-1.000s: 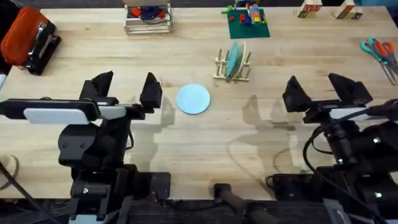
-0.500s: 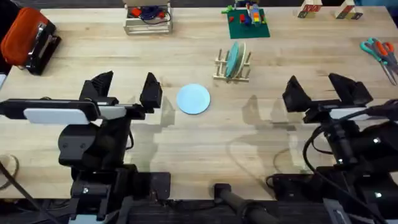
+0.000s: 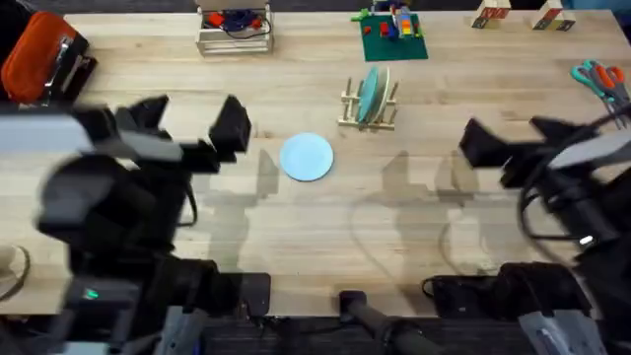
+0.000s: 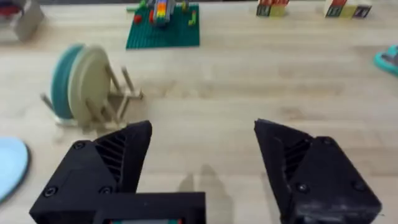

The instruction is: Pick up the plates from the table one by one and place each into a slot on the dish rack.

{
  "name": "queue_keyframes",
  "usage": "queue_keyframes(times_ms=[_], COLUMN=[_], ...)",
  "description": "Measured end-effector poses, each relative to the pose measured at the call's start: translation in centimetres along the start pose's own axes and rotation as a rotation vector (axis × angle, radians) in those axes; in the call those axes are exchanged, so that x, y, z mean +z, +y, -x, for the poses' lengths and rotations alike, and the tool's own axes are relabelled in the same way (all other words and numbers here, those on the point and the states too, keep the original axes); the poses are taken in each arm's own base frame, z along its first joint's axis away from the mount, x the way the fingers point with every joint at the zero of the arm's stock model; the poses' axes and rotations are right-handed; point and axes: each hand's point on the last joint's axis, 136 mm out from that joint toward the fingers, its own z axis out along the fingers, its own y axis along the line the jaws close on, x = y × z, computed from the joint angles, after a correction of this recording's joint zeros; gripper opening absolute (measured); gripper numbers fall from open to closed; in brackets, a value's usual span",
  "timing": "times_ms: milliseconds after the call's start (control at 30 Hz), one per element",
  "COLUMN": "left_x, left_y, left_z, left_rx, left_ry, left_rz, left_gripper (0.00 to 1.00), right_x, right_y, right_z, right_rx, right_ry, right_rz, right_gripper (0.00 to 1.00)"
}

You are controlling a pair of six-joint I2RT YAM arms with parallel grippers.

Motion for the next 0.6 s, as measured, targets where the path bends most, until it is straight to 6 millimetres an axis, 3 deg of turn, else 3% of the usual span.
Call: queue_keyframes(times_ms=[333, 500, 600], left_x=[2.4, 3.1, 3.6], left_y=[-0.7, -1.3, -1.6], left_z=[6.2, 8.1, 8.9], left_rx=[-0.036, -0.051, -0.068], left_ry=[0.276, 0.415, 0.478], left_rz=[-0.012, -0.034, -0.045], left_gripper=[0.991, 0.991, 0.992], right_x=[0.4, 0.7, 0.8], right_y=[0.6, 1.5, 1.9], right_z=[9.3, 11.9, 12.4], right_rx=[0.013, 0.026, 0.034], right_ry=[0.182, 0.289, 0.349], right_rz=[0.02, 0.065, 0.086], right_gripper=[0.993, 0.993, 0.993])
